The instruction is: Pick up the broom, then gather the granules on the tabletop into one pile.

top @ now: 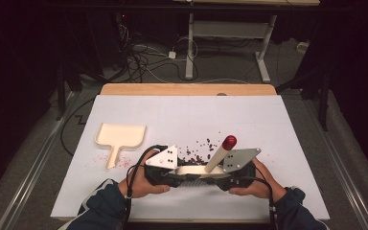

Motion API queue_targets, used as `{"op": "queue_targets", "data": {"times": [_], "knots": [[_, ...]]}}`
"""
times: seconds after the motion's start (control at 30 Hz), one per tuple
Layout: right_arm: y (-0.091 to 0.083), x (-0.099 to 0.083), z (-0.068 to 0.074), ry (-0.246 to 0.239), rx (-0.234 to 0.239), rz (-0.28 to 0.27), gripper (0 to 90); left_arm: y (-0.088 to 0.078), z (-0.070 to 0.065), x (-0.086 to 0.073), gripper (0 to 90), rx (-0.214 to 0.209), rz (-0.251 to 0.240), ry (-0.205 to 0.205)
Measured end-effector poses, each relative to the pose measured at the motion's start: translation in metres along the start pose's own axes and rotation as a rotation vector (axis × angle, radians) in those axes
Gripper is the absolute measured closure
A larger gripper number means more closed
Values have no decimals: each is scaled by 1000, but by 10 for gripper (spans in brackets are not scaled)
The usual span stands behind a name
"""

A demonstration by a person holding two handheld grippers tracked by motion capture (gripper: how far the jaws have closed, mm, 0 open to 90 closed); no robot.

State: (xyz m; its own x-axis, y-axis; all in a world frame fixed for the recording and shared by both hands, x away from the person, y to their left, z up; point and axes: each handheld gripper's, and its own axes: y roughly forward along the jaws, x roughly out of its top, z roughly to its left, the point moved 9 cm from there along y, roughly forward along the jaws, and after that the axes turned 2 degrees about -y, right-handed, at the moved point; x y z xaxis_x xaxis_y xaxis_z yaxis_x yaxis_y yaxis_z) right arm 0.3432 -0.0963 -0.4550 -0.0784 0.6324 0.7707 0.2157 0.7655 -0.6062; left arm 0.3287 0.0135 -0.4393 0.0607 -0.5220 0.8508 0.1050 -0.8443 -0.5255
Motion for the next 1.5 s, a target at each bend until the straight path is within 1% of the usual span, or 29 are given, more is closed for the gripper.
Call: {"op": "queue_targets", "data": {"times": [0.03, 0.07, 0.1, 0.17, 0.2, 0.23, 0.27, 0.33, 0.37, 0.4, 0.43, 0.47, 0.5, 0.57, 0.67, 0.7, 0.73, 0.77, 0.83, 0.9, 0.93, 1.03, 1.1, 1.13, 1.3, 1.33, 1.37, 1.4, 1.5], "knots": [[0, 0, 0, 0, 0, 0, 579, 0, 1, -1, 651, 6, 5, 4], [-1, 0, 2, -10, 9, 4, 635, 1, 3, 0, 601, 22, 1, 2], [-1, 0, 2, -10, 9, 4, 635, 1, 5, 0, 601, 47, 1, -2], [0, 0, 0, 2, -16, 29, 661, 1, 12, -1, 517, 139, 42, 19], [2, -4, -4, 6, -47, 67, 672, 0, 16, -3, 440, 187, 58, 22], [3, -5, -7, 15, -59, 83, 674, -2, 19, -5, 410, 233, 63, 15], [3, -5, -7, 15, -59, 83, 674, -5, 22, -6, 410, 263, 60, 4], [3, -7, -11, 27, -75, 94, 676, -14, 26, -9, 370, 310, 40, -5], [0, -7, -17, 48, -99, 91, 676, -19, 28, -10, 335, 332, 31, -1], [0, -7, -17, 48, -99, 91, 676, -25, 31, -13, 335, 365, 28, 9], [-5, -6, -22, 74, -125, 77, 676, -32, 33, -15, 299, 395, 17, 10], [-5, -6, -22, 74, -125, 77, 676, -39, 36, -18, 299, 422, 2, -1], [-8, -6, -25, 85, -143, 76, 676, -46, 39, -22, 282, 455, -4, -11], [-15, -6, -31, 103, -171, 62, 677, -60, 45, -33, 264, 520, 0, -28], [-27, -5, -43, 151, -220, 36, 677, -77, 52, -53, 240, 589, 12, -62], [-36, -6, -52, 180, -265, 29, 676, -82, 53, -60, 229, 598, 15, -80], [-36, -6, -52, 180, -265, 29, 676, -86, 53, -67, 229, 613, 13, -96], [-41, -7, -55, 197, -278, 20, 676, -90, 54, -73, 229, 627, 13, -118], [-49, -9, -64, 227, -317, 17, 676, -96, 52, -87, 229, 637, -7, -175], [-60, -13, -77, 273, -378, 13, 677, -101, 50, -100, 229, 666, 25, -184], [-60, -13, -77, 273, -378, 13, 677, -102, 49, -105, 229, 668, 28, -192], [-69, -21, -88, 295, -443, 30, 677, -107, 44, -117, 229, 665, 26, -233], [-73, -27, -94, 302, -467, 44, 677, -109, 40, -124, 229, 667, 35, -236], [-74, -33, -101, 324, -492, 52, 676, -110, 38, -127, 229, 665, 47, -234], [-73, -44, -113, 350, -517, 81, 677, -116, 38, -142, 229, 687, 93, -238], [-71, -47, -116, 351, -523, 94, 677, -117, 38, -144, 229, 693, 105, -232], [-68, -52, -123, 354, -548, 125, 677, -117, 38, -146, 229, 694, 109, -235], [-68, -52, -123, 354, -548, 125, 677, -117, 39, -147, 229, 696, 116, -235], [-59, -58, -135, 343, -580, 157, 677, -116, 39, -150, 229, 698, 135, -242]]}}
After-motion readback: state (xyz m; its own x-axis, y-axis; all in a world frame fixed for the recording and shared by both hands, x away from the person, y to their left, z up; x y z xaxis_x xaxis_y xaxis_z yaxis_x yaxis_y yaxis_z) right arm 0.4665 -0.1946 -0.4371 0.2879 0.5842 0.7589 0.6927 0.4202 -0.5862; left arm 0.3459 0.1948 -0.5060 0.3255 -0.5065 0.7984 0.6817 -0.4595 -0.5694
